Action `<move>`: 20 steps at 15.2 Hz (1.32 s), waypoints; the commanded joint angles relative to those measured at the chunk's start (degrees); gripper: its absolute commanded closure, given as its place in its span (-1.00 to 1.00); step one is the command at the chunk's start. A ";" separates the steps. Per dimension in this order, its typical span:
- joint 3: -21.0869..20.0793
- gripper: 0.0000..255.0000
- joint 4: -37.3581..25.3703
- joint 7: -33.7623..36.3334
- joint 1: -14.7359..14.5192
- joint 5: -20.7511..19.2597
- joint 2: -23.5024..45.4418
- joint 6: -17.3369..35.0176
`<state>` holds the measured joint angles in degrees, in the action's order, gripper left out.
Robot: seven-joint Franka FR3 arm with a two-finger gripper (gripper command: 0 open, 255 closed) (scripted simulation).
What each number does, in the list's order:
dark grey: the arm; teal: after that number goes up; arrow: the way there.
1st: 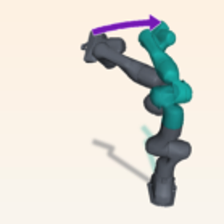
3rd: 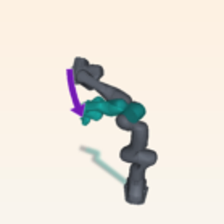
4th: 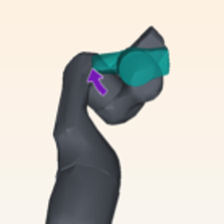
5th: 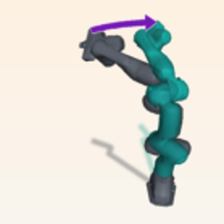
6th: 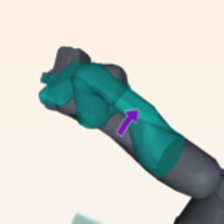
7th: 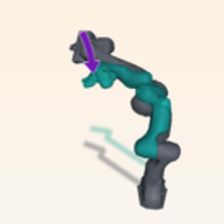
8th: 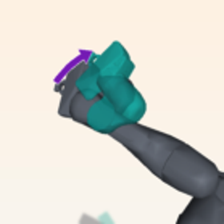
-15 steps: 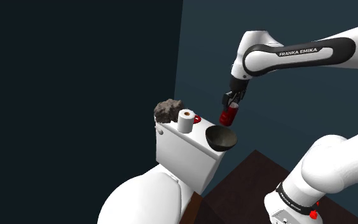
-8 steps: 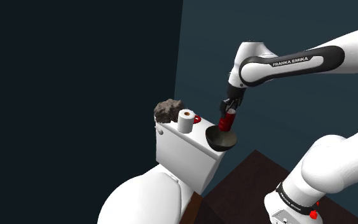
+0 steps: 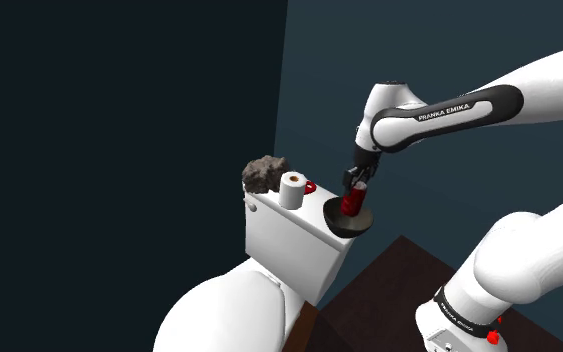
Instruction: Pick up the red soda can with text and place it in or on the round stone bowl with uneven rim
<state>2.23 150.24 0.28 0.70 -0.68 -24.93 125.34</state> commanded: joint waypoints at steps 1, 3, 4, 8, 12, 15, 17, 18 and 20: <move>0.08 1.00 0.44 -0.10 0.05 -0.03 0.31 0.81; 0.08 1.00 0.44 -0.10 0.05 -0.03 0.32 0.82; 0.08 1.00 0.44 -0.10 0.05 -0.03 0.32 0.82; 0.08 -1.00 0.44 -0.10 0.05 -0.03 0.32 0.82; 0.08 -1.00 0.44 -0.10 0.05 -0.03 0.32 0.82; 0.02 -1.00 -2.01 -0.07 0.07 -0.05 -1.73 -3.68; -0.03 -1.00 -4.45 -0.05 0.08 -0.05 -3.18 -7.57; -0.03 -1.00 -4.45 -0.05 0.08 -0.05 -3.18 -7.57; -0.03 -1.00 -4.45 -0.05 0.08 -0.05 -3.18 -7.57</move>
<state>2.21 145.93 0.22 0.78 -0.74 -28.09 117.96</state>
